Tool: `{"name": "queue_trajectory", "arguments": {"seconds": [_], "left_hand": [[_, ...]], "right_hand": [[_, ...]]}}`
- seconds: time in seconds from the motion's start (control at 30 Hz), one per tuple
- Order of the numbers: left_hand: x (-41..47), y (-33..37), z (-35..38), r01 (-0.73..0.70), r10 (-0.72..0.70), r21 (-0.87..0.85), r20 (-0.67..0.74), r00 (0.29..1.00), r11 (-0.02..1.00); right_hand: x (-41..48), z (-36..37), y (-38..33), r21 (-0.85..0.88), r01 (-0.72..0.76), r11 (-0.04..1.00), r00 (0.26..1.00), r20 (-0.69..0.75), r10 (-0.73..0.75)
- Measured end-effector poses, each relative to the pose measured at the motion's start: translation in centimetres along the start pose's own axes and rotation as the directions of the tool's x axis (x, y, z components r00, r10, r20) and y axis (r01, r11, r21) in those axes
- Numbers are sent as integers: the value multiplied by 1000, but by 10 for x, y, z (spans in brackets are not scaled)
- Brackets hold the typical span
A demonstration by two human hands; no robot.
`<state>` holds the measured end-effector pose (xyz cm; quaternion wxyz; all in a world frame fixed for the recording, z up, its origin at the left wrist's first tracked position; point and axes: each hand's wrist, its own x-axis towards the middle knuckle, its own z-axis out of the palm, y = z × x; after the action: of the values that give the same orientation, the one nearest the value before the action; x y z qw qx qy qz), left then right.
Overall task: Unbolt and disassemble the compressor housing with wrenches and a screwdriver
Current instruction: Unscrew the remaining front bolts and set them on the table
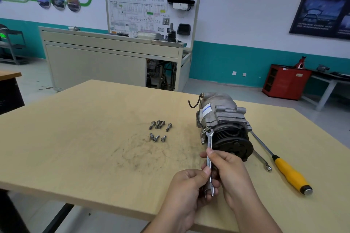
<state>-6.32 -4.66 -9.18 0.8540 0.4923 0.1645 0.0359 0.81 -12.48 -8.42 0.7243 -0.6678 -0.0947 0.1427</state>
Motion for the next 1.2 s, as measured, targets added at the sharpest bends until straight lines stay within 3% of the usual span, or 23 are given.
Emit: {"name": "queue_trajectory", "arguments": {"seconds": [0.33, 0.8, 0.9, 1.0, 1.13, 1.2], "left_hand": [[2, 1, 0, 26, -25, -71, 9, 1000, 997], [6, 0, -2, 147, -142, -195, 36, 989, 970], [8, 2, -3, 115, -114, -72, 15, 993, 991], [9, 1, -6, -10, 18, 151, -55, 998, 988], [14, -5, -11, -161, 277, 585, -114, 954, 795], [15, -6, -11, -157, 260, 574, -102, 960, 804]], "right_hand": [[3, -1, -1, -2, 1, 1000, 1000, 4, -1], [5, -4, 1, 2, -49, 999, 990, 132, 48], [7, -2, 6, 1, -53, 999, 991, 120, 52], [11, 2, 8, 47, -63, 997, 994, 91, 59], [20, -3, 2, 69, -38, 997, 999, 4, 38], [20, -5, 0, 25, -37, 999, 999, 14, 37]]}}
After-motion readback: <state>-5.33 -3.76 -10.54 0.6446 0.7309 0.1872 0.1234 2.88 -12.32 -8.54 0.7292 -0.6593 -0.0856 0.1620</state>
